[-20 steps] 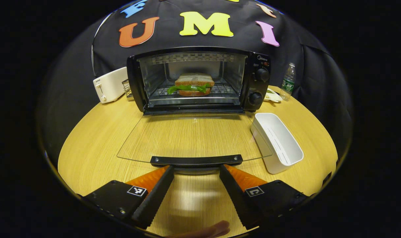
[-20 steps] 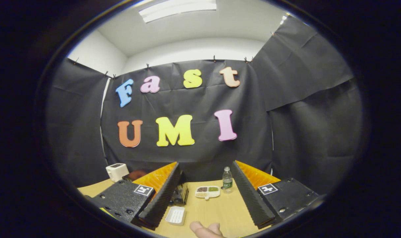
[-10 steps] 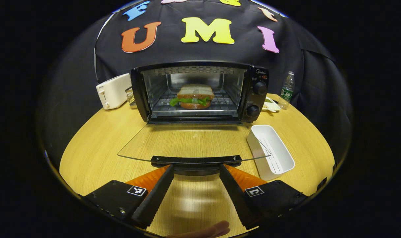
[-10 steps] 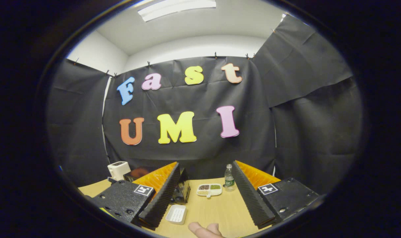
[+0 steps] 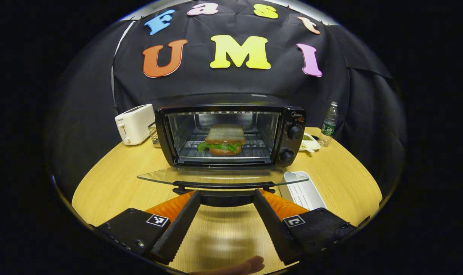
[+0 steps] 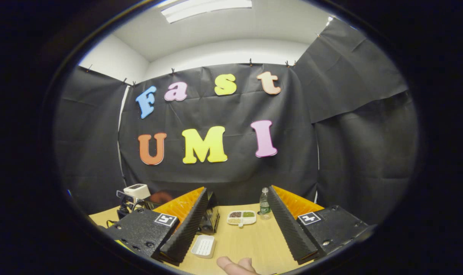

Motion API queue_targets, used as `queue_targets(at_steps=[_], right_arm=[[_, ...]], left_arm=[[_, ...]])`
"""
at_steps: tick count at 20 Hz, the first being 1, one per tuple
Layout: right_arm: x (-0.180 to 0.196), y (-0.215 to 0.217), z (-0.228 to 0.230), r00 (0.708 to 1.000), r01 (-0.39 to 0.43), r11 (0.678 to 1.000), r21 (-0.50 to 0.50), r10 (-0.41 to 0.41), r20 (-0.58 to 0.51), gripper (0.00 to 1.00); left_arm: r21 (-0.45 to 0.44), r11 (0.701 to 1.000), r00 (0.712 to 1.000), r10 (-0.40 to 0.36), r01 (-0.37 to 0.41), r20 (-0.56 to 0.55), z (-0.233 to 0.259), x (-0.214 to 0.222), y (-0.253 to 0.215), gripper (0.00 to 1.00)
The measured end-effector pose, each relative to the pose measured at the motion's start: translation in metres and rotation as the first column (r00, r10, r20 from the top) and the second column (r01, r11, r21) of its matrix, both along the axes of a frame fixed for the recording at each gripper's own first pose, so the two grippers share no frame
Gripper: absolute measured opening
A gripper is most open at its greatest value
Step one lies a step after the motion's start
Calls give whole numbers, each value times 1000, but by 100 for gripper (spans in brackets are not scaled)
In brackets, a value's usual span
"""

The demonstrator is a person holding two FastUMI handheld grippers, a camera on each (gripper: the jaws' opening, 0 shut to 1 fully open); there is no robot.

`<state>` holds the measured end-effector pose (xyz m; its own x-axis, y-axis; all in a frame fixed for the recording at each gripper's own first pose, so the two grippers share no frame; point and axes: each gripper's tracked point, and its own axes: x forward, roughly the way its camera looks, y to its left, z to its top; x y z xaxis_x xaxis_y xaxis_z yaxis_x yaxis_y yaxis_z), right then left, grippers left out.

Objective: Open the electric oven with the left hand, put the food in, and close the electric oven.

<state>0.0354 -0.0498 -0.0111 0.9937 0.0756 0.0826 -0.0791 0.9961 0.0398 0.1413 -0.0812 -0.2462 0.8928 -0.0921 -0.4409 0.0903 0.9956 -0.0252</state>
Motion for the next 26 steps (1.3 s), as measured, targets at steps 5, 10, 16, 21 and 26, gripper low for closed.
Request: queue_targets(at_steps=[5,10,16,21,26], right_arm=[[1,-5,-5,1000,9,1000,3,-9,-11,100],[-10,-6,-2,1000,21,1000,10,-21,-7,100],[-33,-13,-1,999,43,999,17,-43,6,100],[-56,-18,5,998,61,998,18,-62,29,89],[-77,-28,8,995,78,996,41,-80,57,100]], left_arm=[[-16,1000,998,7,-6,55,29,21,4,97],[-10,1000,997,0,0,71,46,50,8,98],[-63,998,997,22,-18,75,66,38,15,96],[-58,998,984,14,-3,175,107,-7,25,95],[-49,999,945,33,-18,327,166,-60,31,95]])
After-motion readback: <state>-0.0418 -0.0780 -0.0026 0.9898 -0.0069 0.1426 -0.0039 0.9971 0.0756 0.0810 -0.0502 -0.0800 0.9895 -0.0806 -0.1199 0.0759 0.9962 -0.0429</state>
